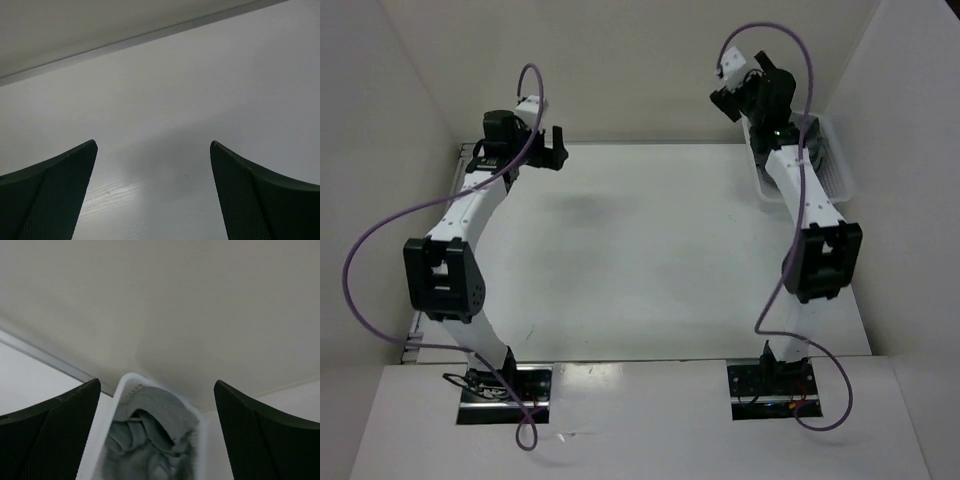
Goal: Fold and stack the shorts
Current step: Grab the shorts from the pile
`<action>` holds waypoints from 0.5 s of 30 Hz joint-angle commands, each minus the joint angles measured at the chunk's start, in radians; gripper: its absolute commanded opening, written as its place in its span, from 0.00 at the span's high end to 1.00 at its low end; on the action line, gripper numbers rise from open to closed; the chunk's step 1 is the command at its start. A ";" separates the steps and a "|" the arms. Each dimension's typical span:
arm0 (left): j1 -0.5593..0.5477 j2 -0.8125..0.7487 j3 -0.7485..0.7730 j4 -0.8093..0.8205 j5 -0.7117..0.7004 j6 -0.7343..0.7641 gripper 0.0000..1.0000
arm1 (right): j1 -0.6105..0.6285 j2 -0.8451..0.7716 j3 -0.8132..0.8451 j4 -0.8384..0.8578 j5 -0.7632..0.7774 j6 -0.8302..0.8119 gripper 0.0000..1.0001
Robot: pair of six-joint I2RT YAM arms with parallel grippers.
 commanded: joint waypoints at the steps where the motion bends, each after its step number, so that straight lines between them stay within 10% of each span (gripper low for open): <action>1: -0.019 0.148 0.174 -0.229 -0.087 0.004 0.00 | -0.097 0.234 0.291 -0.253 0.081 0.523 0.02; 15: -0.177 0.322 0.210 -0.273 -0.091 0.004 0.00 | -0.232 0.834 0.917 -0.307 0.391 0.859 0.02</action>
